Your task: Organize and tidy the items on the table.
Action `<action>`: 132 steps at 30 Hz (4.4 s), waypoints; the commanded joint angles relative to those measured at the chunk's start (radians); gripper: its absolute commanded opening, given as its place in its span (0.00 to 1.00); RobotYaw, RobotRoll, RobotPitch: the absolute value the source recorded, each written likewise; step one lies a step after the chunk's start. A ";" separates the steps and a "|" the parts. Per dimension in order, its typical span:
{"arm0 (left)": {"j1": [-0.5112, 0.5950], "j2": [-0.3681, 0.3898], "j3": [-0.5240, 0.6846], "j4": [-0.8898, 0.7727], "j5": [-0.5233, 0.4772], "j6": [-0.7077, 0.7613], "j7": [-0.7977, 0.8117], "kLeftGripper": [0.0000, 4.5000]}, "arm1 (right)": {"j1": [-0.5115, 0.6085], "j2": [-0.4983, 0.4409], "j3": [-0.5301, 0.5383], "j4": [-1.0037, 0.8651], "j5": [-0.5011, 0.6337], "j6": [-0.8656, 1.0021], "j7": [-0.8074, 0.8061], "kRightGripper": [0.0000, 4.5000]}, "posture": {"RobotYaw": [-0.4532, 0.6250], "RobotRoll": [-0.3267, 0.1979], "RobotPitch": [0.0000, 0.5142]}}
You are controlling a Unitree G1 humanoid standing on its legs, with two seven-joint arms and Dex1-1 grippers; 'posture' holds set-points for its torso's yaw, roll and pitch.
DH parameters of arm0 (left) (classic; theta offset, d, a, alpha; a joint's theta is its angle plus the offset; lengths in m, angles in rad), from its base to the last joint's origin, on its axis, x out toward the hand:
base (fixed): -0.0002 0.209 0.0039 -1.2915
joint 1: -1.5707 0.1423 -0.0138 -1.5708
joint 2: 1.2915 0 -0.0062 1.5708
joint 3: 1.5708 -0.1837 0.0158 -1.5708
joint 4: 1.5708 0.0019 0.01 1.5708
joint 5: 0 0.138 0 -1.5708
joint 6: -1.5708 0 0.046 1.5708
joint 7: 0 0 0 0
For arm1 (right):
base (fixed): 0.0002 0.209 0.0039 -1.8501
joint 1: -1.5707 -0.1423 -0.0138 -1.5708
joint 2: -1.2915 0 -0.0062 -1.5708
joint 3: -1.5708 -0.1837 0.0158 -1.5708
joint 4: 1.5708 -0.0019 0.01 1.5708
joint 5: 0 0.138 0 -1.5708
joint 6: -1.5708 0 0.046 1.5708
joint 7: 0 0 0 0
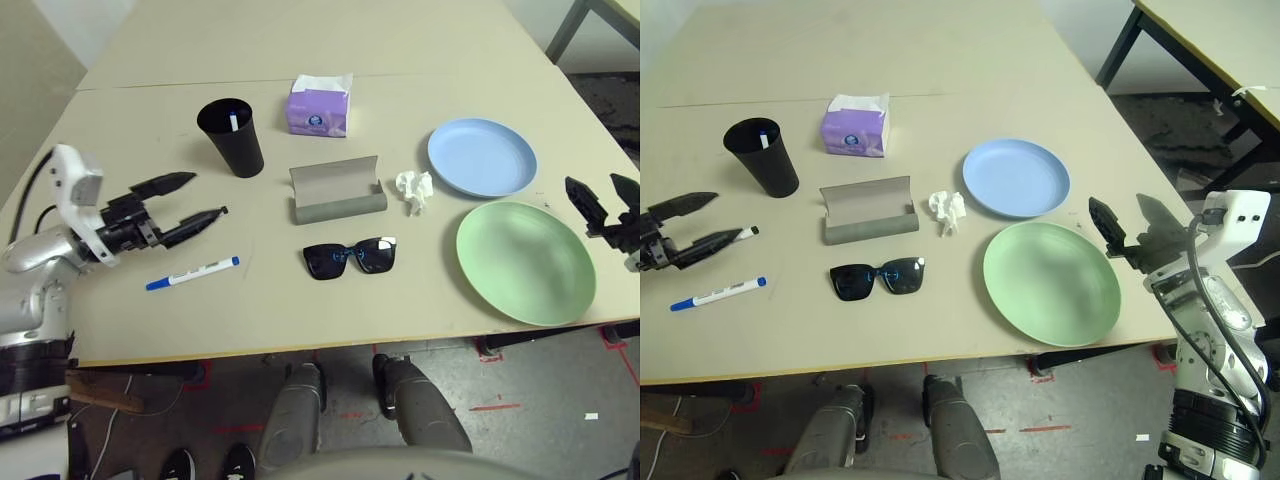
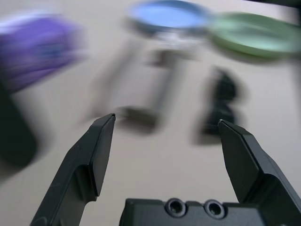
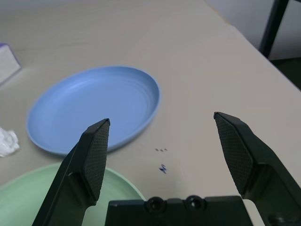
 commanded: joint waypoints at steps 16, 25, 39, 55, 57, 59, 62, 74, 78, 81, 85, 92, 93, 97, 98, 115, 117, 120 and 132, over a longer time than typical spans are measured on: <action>-0.190 -0.080 -0.216 0.294 0.044 -0.312 -0.136 0.99 | 0.547 -0.171 -0.308 -0.484 0.250 0.579 0.019 1.00 | 0.09 0.62 0.42; -0.187 -0.087 -0.248 0.333 0.038 -0.364 -0.136 0.99 | 0.506 -0.188 -0.248 -0.518 0.359 0.716 0.037 1.00 | 0.10 0.62 0.44; -0.082 -0.049 -0.166 0.251 0.043 -0.363 -0.133 0.99 | 0.286 -0.203 -0.034 -0.383 0.294 0.675 0.084 1.00 | 0.20 0.62 0.41; 0.052 -0.002 -0.059 0.083 0.039 -0.317 -0.080 0.99 | 0.184 -0.192 0.101 -0.278 0.240 0.683 0.130 1.00 | 0.28 0.62 0.42; 0.055 -0.002 -0.056 0.075 0.040 -0.314 -0.077 0.99 | 0.182 -0.191 0.104 -0.276 0.242 0.694 0.129 1.00 | 0.28 0.62 0.42; 0.058 -0.003 -0.056 0.066 0.042 -0.312 -0.073 1.00 | 0.181 -0.192 0.104 -0.275 0.242 0.702 0.129 0.96 | 0.28 0.62 0.42; 0.056 -0.007 -0.060 0.062 0.046 -0.315 -0.070 1.00 | 0.179 -0.193 0.096 -0.274 0.248 0.715 0.131 0.78 | 0.28 0.62 0.41; 0.025 -0.033 -0.077 0.083 0.061 -0.327 -0.069 1.00 | 0.171 -0.224 0.040 -0.319 0.307 0.787 0.144 0.01 | 0.26 0.62 0.40; 0.022 -0.036 -0.078 0.094 0.065 -0.331 -0.072 1.00 | 0.133 -0.270 -0.003 -0.315 0.363 0.851 0.160 0.01 | 0.25 0.62 0.41; 0.022 -0.037 -0.081 0.097 0.067 -0.332 -0.073 1.00 | 0.028 -0.302 -0.009 -0.276 0.404 0.895 0.149 0.01 | 0.25 0.62 0.41; 0.030 -0.040 -0.084 0.094 0.069 -0.337 -0.072 1.00 | -0.199 -0.323 0.041 -0.168 0.410 0.937 0.122 0.01 | 0.26 0.62 0.41; 0.075 -0.041 -0.075 0.063 0.074 -0.347 -0.055 1.00 | -0.589 -0.345 0.274 0.128 0.220 0.866 0.127 0.01 | 0.28 0.62 0.42; 0.085 -0.041 -0.072 0.056 0.073 -0.347 -0.052 1.00 | -0.642 -0.336 0.302 0.183 0.191 0.847 0.138 0.01 | 0.28 0.62 0.42; 0.120 -0.041 -0.063 0.028 0.072 -0.347 -0.032 1.00 | -0.788 -0.316 0.425 0.387 0.052 0.725 0.208 0.01 | 0.30 0.62 0.42; 0.127 -0.042 -0.060 0.020 0.071 -0.344 -0.025 1.00 | -0.810 -0.314 0.452 0.434 0.016 0.690 0.229 0.01 | 0.30 0.62 0.42; 0.214 -0.042 -0.053 -0.075 0.063 -0.319 0.036 1.00 | -1.029 -0.230 0.492 0.951 -0.288 0.344 0.289 0.01 | 0.32 0.62 0.42; 0.211 -0.044 -0.058 -0.074 0.066 -0.320 0.035 1.00 | -1.045 -0.223 0.487 0.975 -0.298 0.332 0.291 0.01 | 0.32 0.62 0.41; 0.209 -0.044 -0.060 -0.072 0.067 -0.321 0.033 1.00 | -1.057 -0.210 0.485 0.999 -0.313 0.318 0.300 0.01 | 0.32 0.62 0.41; 0.243 -0.049 -0.054 -0.086 0.070 -0.330 0.046 1.00 | -1.084 -0.173 0.492 1.028 -0.356 0.324 0.349 0.01 | 0.34 0.62 0.42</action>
